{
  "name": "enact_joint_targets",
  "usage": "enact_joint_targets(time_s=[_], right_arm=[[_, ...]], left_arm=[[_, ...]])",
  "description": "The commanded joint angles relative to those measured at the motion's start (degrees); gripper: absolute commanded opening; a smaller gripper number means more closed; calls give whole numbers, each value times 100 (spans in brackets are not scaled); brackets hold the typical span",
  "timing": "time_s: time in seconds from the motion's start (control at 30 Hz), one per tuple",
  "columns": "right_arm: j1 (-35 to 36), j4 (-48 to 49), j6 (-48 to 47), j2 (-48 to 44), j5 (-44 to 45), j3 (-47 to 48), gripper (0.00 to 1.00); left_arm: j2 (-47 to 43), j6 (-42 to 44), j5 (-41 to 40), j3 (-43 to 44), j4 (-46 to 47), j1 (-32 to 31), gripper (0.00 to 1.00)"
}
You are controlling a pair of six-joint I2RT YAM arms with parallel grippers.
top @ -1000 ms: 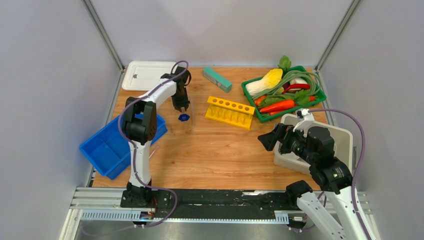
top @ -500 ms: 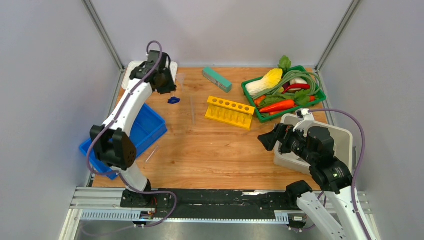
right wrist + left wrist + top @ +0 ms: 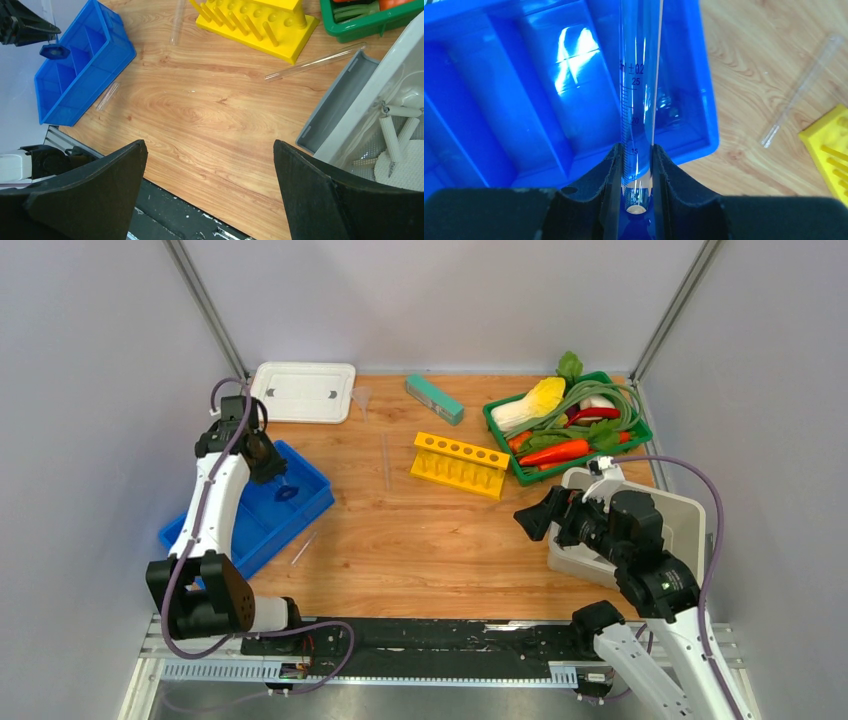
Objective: Organize the chemistry lab equipment
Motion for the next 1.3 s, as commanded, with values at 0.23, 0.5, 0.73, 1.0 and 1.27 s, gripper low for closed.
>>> enact_joint_targets(time_s=[0.23,0.5,0.73,1.0,1.27], right_arm=[[29,192,-191,-233,-113,-34,100],[21,210,-156,-278,-140,-96,100],[29,210,-148,-330,-122,-96,100],[21,253,-112,-313,-140,-96,100],[21,298,-112,-295,-122,-149,100]], left_arm=[[-226,128,-116,-818,387,672,13],[134,120,-265,-889,598,813,13],[556,137,-230,-915,774,909,13],[785,49,-186,-985,827,927,17],[689,-82,-46,-1275,941,927,17]])
